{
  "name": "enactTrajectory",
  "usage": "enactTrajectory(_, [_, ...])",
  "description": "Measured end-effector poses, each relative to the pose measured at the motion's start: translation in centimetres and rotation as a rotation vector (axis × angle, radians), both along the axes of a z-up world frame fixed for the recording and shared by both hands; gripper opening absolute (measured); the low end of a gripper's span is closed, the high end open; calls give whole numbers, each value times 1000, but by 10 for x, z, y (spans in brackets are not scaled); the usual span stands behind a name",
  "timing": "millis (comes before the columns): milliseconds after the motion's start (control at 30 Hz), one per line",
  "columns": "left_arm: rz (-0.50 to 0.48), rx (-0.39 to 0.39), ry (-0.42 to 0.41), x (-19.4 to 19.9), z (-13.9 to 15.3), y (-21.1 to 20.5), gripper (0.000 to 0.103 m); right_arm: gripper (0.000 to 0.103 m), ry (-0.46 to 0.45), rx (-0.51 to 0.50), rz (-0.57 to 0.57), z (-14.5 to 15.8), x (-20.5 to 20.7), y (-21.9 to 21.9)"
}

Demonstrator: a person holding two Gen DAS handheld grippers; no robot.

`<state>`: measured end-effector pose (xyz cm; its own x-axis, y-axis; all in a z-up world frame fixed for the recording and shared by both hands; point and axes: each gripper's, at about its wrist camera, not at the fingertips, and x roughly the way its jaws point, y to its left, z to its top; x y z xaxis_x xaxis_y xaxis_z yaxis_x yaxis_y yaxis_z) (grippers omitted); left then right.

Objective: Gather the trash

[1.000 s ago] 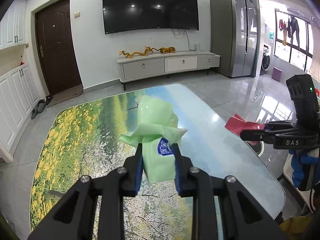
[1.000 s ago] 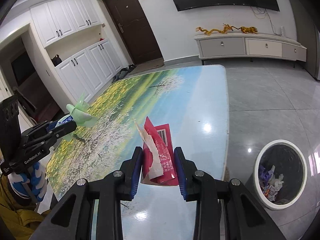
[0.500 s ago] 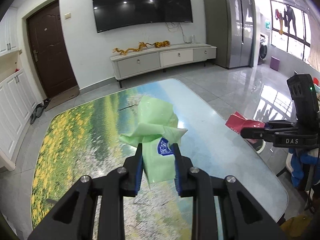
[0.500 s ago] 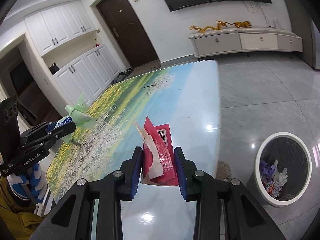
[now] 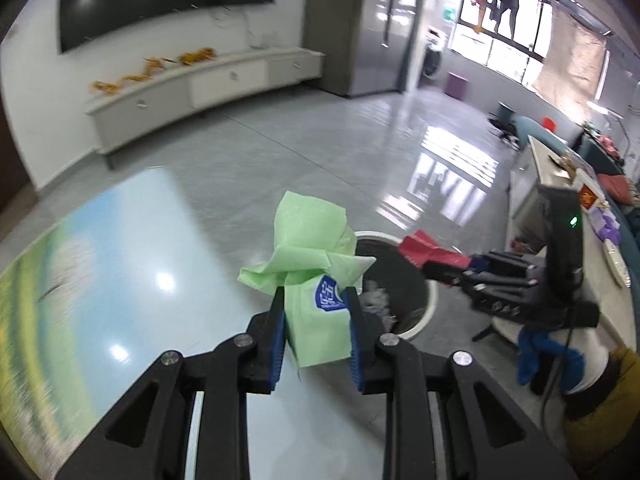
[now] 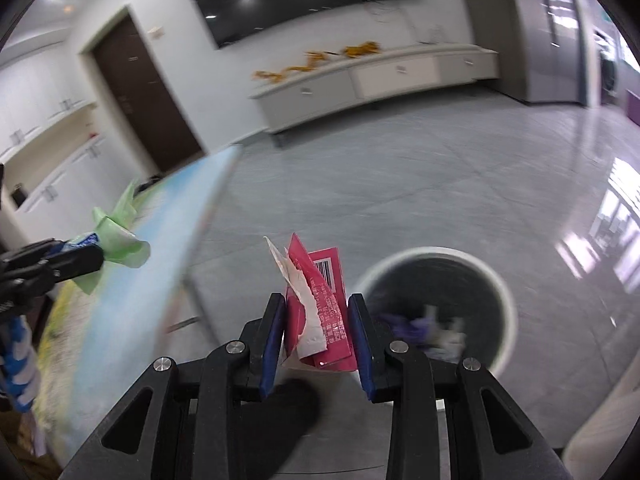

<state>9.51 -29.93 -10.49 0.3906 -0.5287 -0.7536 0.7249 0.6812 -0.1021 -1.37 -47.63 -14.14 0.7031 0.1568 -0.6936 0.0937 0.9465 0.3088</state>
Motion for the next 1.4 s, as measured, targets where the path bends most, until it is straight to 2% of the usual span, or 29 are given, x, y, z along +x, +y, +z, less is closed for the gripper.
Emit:
enactTrajectory(200, [-70,-42,98,25,-25,-76,26,33,66,24,-110,-35,16,-57])
enactTrajectory(267, [-81,-43,115,30,-33,-94,39,36,99,20,-135,-47,25,-70])
enactTrajectory(300, [-80,-52,123,33,-35,-100,57,48,111,22,-142,-52,29,-75])
enactTrajectory(333, [-78,-64,129,35,-37,-104,66,51,126,23,-155,-57,32,-80])
enactTrajectory(467, [-78,-83,137,39,-34,-103,66,54,154,14,-196,-65,32,-86])
enactTrajectory(600, [-45,-56,84,35,-24,-78,66,54,150,15,-209,-60,21,-80])
enactTrajectory(700, [16,-74,38,32,-3,-43,66,54,125,-12,-197,-44,20,-62])
enactTrajectory(833, [131,-84,-65,19,31,26,67,54,62,-34,-151,-14,20,-26])
enactTrajectory(900, [198,-90,-93,11,43,62,71,55,32,-47,-122,1,22,-3])
enactTrajectory(933, [236,-99,-102,8,49,82,75,56,13,-46,-96,10,23,13])
enactTrajectory(1167, [497,-106,-215,-28,81,228,83,63,-70,-56,100,54,39,126])
enactTrajectory(1333, [656,-122,-282,-53,94,308,85,72,-114,-64,209,78,44,200])
enactTrajectory(1400, [691,-126,-294,-57,97,324,88,76,-121,-76,236,81,46,222])
